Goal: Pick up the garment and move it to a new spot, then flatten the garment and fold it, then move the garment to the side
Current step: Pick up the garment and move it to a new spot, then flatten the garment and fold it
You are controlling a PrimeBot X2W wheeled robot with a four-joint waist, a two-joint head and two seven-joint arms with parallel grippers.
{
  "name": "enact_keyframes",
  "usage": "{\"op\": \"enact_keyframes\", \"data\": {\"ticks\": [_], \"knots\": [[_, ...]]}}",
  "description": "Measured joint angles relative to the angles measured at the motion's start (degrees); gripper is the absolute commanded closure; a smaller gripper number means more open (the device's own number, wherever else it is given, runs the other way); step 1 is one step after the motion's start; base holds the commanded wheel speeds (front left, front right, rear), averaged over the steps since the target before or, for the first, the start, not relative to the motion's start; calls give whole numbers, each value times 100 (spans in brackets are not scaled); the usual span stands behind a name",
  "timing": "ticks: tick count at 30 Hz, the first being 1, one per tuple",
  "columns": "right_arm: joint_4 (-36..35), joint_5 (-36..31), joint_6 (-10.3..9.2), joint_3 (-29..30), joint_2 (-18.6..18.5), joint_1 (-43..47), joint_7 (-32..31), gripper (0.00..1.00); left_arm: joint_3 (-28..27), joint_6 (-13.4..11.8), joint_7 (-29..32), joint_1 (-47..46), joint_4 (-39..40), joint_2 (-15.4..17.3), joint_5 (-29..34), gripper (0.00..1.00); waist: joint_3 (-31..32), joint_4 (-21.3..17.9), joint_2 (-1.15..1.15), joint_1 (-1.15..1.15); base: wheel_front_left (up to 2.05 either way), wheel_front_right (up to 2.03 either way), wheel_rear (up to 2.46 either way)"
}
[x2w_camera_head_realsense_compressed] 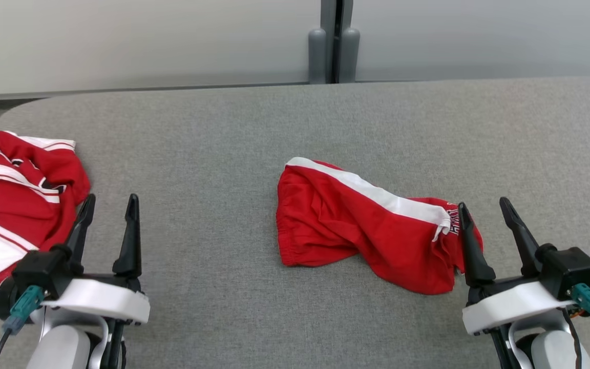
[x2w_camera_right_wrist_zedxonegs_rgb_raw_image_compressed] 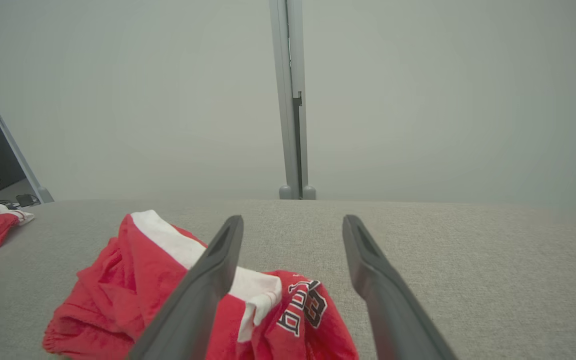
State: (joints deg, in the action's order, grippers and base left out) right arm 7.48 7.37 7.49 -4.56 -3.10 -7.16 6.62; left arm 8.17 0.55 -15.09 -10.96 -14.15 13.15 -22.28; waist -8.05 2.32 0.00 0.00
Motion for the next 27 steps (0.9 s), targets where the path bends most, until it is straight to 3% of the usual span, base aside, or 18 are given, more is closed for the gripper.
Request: {"op": "enact_keyframes", "data": {"ticks": [10,27], "knots": [[-131,20,0,109,3,515,-214,0,113,146,0,570,-24,-86,160,0,492,63,0,0,0,0,0],[-339,42,0,113,10,809,-413,0,208,64,19,823,-45,-88,167,0,748,70,0,0,0,0,0]]}}
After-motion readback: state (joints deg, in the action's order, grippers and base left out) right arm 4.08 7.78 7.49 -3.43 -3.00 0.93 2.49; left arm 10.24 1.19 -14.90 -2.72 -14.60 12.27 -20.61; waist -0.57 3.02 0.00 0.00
